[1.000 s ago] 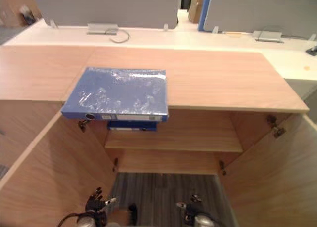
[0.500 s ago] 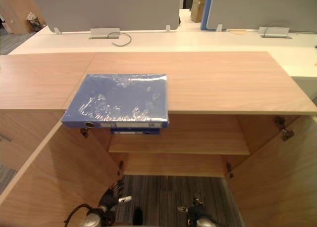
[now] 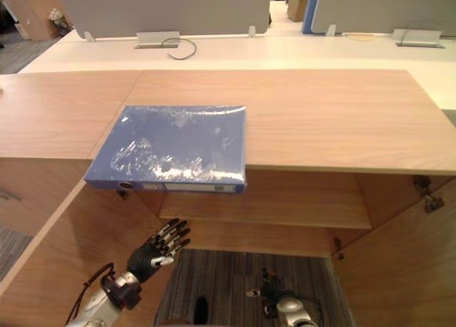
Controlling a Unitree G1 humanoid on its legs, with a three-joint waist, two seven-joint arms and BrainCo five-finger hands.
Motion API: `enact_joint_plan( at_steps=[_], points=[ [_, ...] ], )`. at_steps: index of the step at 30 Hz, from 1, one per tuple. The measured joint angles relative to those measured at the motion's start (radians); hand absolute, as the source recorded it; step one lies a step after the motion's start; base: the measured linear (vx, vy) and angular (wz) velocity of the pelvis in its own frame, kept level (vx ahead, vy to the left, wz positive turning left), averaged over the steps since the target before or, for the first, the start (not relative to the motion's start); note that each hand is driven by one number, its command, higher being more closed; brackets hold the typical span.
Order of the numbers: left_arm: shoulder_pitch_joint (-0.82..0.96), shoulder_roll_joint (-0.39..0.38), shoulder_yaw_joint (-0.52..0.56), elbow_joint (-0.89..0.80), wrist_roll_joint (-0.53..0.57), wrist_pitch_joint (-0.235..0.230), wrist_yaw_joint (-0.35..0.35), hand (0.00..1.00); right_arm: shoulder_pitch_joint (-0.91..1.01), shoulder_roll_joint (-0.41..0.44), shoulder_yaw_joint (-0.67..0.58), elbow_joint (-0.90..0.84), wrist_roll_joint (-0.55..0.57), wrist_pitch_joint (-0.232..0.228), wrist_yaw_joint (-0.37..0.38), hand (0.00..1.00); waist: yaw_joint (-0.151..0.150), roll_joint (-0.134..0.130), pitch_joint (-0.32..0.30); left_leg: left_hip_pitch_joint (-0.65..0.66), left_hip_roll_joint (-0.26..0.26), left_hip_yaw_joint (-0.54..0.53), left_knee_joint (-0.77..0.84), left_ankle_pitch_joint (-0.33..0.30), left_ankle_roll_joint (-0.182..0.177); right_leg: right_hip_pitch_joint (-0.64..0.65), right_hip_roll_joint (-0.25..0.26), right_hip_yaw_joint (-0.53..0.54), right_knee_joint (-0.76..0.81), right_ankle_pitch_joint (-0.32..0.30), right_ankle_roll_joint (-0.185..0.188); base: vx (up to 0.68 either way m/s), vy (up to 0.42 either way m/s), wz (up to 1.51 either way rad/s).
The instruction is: Walk over to the cabinet, pick up the folder, carry it to the office cabinet, place the folder inside the office cabinet, then close the office cabinet door
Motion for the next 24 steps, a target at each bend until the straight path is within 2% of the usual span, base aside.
enact_joint_plan(
  at_steps=[6, 10, 13, 16, 21, 23, 24],
  points=[
    [0.007, -0.01, -0.008, 0.067, 0.101, 0.0, 0.034, 0.0, 0.003, 0.004, 0.036, 0.034, 0.0, 0.002, 0.0, 0.0, -0.004, 0.001, -0.001, 0.0, 0.005, -0.015, -0.005, 0.007, -0.001, 0.0, -0.003, -0.018, 0.011, 0.0, 0.0, -0.06, 0.02, 0.05],
    [0.011, -0.011, -0.021, 0.075, 0.1, 0.001, 0.035, 0.0, 0.011, 0.005, 0.036, 0.044, -0.001, 0.003, 0.0, 0.0, -0.004, 0.001, 0.0, 0.0, 0.004, -0.021, -0.005, 0.008, -0.003, 0.0, -0.005, -0.023, 0.009, 0.0, 0.0, -0.07, 0.039, 0.04],
    [0.017, -0.01, -0.008, 0.064, 0.071, 0.005, 0.011, 0.0, 0.013, 0.001, 0.034, 0.048, -0.014, 0.003, 0.0, 0.0, -0.001, 0.0, 0.0, -0.002, 0.001, -0.025, -0.005, 0.011, 0.002, 0.0, -0.006, -0.025, 0.007, 0.0, 0.0, -0.03, 0.028, 0.04],
    [0.066, -0.005, 0.069, -0.048, 0.036, 0.006, -0.02, 0.0, 0.025, -0.008, 0.006, 0.047, -0.018, 0.003, 0.002, 0.0, 0.002, -0.004, 0.001, -0.017, -0.009, -0.043, -0.004, 0.013, 0.003, 0.0, -0.008, -0.045, -0.003, 0.001, 0.002, 0.02, 0.012, 0.2],
    [0.15, -0.006, 0.31, -0.269, -0.032, -0.01, -0.042, 0.0, 0.034, -0.025, -0.072, 0.033, -0.017, -0.001, 0.01, 0.0, 0.046, -0.013, 0.006, -0.026, -0.021, -0.081, 0.0, 0.014, 0.004, 0.016, -0.004, -0.083, -0.011, 0.003, 0.005, 0.05, -0.012, 0.23],
    [0.162, -0.034, 0.414, -0.341, -0.055, -0.03, -0.046, 0.0, 0.039, -0.027, -0.112, 0.025, -0.017, -0.006, 0.01, 0.0, 0.07, -0.014, 0.007, -0.032, -0.021, -0.095, 0.0, 0.015, 0.002, 0.016, -0.004, -0.096, -0.011, 0.003, 0.005, 0.03, -0.007, 0.28],
    [0.168, -0.086, 0.504, -0.4, -0.078, -0.053, -0.05, 0.0, 0.049, -0.028, -0.152, 0.021, -0.017, -0.012, 0.01, 0.0, 0.081, -0.015, 0.007, -0.039, -0.022, -0.112, 0.001, 0.019, -0.001, 0.016, -0.003, -0.106, -0.006, 0.003, 0.004, 0.01, -0.006, 0.29]
  ],
)
